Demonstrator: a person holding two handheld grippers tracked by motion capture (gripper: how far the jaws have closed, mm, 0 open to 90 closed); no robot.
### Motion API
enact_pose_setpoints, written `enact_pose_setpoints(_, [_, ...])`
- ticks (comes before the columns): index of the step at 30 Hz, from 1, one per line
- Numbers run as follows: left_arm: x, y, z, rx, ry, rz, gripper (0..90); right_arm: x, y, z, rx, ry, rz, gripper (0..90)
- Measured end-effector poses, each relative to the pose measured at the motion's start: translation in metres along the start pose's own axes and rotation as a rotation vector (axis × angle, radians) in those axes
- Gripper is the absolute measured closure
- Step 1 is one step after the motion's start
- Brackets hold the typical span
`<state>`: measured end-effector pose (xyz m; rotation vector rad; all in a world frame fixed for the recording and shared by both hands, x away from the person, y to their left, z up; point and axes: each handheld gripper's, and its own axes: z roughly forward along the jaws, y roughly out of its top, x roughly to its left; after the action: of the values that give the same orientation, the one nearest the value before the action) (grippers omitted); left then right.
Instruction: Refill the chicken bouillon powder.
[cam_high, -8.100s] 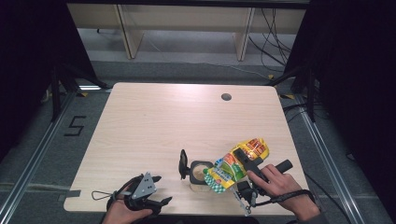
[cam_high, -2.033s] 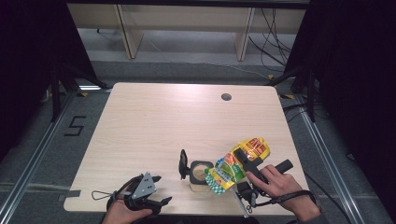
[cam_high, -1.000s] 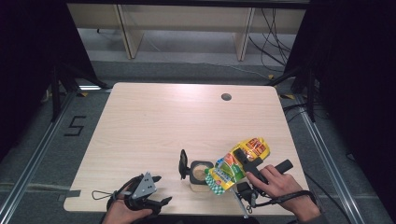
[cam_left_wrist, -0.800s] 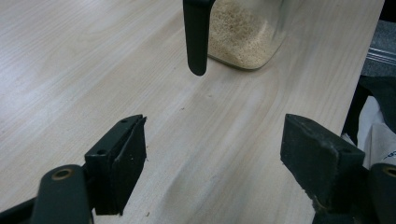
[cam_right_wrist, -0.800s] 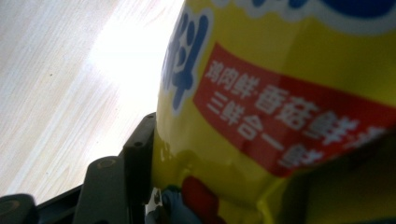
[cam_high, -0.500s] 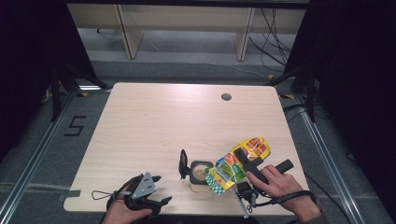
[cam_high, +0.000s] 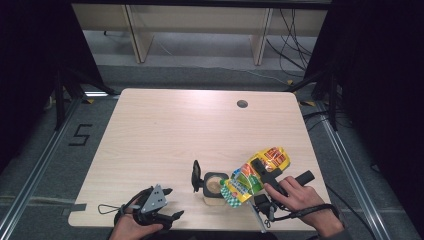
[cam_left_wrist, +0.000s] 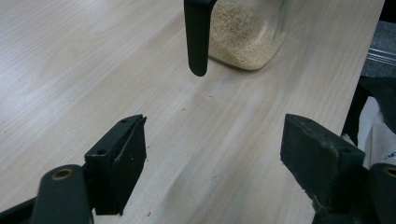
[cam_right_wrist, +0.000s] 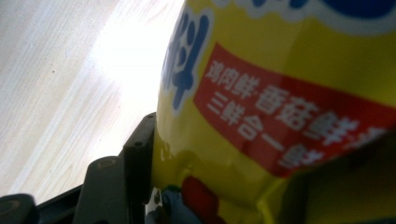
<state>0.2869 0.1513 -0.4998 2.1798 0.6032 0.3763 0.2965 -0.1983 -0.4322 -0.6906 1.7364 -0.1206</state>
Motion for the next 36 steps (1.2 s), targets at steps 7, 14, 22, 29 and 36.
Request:
enact_pose_setpoints(7, [-0.0004,-0.0002,0.0005,-0.006,0.006,-0.001,22.1,-0.0003,0.0004,-0.0005,0.005,-0.005,-0.007,40.4])
enact_pose_setpoints(14, [-0.0003,-0.0002,0.0005,-0.004,0.004,-0.001,22.1,-0.0014,0.0004,-0.0016,0.007,-0.008,0.002,40.4])
enact_pose_setpoints(22, [0.0000,-0.0002,0.0005,-0.002,0.010,0.002,22.1,-0.0014,-0.0009,-0.0014,0.009,-0.004,-0.001,40.4])
enact_pose_setpoints(29, [-0.0001,-0.0002,0.0006,-0.003,0.009,0.002,22.1,-0.0014,0.0001,-0.0017,0.006,-0.007,0.001,40.4])
enact_pose_setpoints(36, [-0.0007,-0.0005,0.0010,-0.004,0.012,-0.004,22.1,-0.0013,-0.0001,-0.0015,0.003,-0.005,0.001,40.4])
